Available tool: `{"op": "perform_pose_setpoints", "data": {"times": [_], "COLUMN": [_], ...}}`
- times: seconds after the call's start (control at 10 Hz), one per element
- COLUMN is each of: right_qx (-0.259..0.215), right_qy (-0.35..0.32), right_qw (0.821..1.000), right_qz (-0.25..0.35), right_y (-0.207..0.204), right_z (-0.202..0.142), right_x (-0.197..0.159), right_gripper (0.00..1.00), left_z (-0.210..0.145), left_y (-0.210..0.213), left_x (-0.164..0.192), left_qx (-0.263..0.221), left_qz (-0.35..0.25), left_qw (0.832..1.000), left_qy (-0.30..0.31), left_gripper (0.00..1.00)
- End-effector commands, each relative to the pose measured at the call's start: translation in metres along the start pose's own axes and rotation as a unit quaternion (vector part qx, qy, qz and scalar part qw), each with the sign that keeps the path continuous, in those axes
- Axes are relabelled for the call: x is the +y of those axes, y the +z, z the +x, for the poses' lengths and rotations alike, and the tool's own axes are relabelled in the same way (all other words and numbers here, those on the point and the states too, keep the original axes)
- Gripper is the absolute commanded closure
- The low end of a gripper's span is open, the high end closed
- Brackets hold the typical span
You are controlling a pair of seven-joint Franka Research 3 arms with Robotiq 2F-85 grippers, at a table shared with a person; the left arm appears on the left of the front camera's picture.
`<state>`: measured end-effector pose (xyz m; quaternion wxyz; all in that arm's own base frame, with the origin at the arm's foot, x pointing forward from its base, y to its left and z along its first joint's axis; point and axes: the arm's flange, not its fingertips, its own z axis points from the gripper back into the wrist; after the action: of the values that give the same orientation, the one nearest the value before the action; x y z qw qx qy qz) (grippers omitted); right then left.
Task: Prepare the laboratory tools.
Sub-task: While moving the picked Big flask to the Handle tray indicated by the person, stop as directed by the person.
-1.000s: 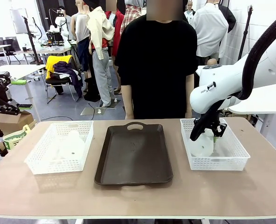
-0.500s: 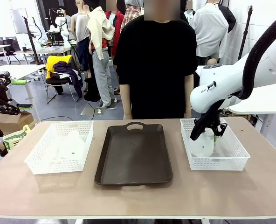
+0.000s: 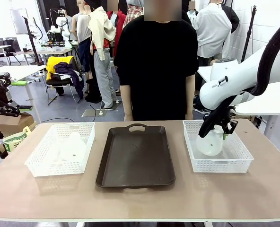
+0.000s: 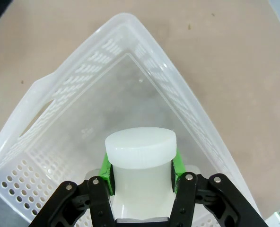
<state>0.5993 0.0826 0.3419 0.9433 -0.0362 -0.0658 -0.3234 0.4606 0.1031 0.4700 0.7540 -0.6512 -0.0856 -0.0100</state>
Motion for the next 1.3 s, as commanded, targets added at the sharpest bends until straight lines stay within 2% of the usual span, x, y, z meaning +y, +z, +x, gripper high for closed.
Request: {"op": "perform_pose_setpoints", "data": {"times": [0.0, 0.5, 1.2], "right_qx": [0.003, 0.012, -0.071], "right_qy": [-0.005, 0.016, 0.028], "right_qw": [1.0, 0.999, 0.995], "right_qz": [0.015, 0.028, 0.07], "right_y": [0.005, 0.044, 0.124], "right_z": [-0.003, -0.01, -0.048], "right_x": [-0.008, -0.026, -0.05], "right_gripper": [1.0, 1.0, 1.0], "left_z": [0.0, 0.0, 0.0], "left_y": [0.002, 0.002, 0.002], "left_x": [-0.002, -0.002, -0.002], "left_qx": [-0.001, -0.001, -0.001], "left_qz": [-0.001, -0.001, -0.001], "left_qw": [1.0, 1.0, 1.0], "left_qy": [-0.002, -0.002, -0.002], "left_gripper": [0.0, 0.0, 0.0]}}
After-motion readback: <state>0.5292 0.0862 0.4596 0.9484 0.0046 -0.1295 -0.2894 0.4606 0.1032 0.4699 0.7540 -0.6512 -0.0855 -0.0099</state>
